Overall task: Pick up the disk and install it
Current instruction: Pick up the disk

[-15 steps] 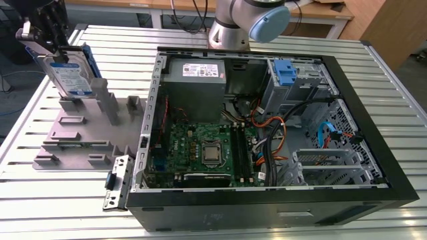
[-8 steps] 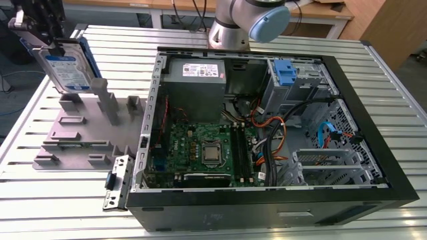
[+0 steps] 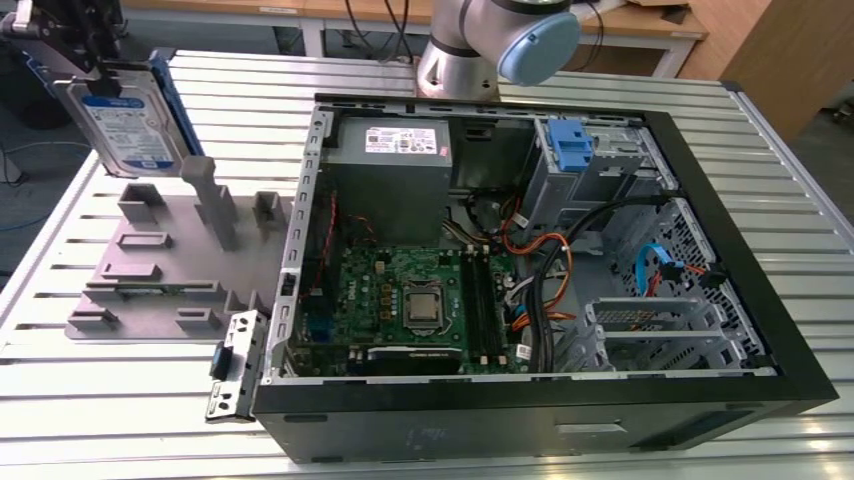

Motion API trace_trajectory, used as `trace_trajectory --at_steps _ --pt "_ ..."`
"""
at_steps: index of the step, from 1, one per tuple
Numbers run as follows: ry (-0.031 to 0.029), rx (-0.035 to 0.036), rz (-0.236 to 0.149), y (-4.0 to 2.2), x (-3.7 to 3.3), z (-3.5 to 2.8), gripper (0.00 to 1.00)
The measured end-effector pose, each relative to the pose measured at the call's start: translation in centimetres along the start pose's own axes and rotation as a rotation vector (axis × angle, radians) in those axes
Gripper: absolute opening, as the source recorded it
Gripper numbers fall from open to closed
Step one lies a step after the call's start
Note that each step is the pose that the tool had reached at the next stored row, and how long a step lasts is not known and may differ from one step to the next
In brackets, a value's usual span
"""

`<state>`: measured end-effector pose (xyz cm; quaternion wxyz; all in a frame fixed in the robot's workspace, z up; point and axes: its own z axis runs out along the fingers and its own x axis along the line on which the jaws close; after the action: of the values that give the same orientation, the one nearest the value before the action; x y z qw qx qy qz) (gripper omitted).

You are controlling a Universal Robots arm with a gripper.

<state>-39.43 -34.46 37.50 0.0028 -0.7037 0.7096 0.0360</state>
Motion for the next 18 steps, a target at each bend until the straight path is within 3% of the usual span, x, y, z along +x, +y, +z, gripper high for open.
trace_trajectory --at_steps 10,18 --pt "0.0002 -0.0003 0.0 0.02 -0.02 -0.38 0.35" --pt "0.0 0.0001 0.0 0.08 -0.09 -1.73 0.35"
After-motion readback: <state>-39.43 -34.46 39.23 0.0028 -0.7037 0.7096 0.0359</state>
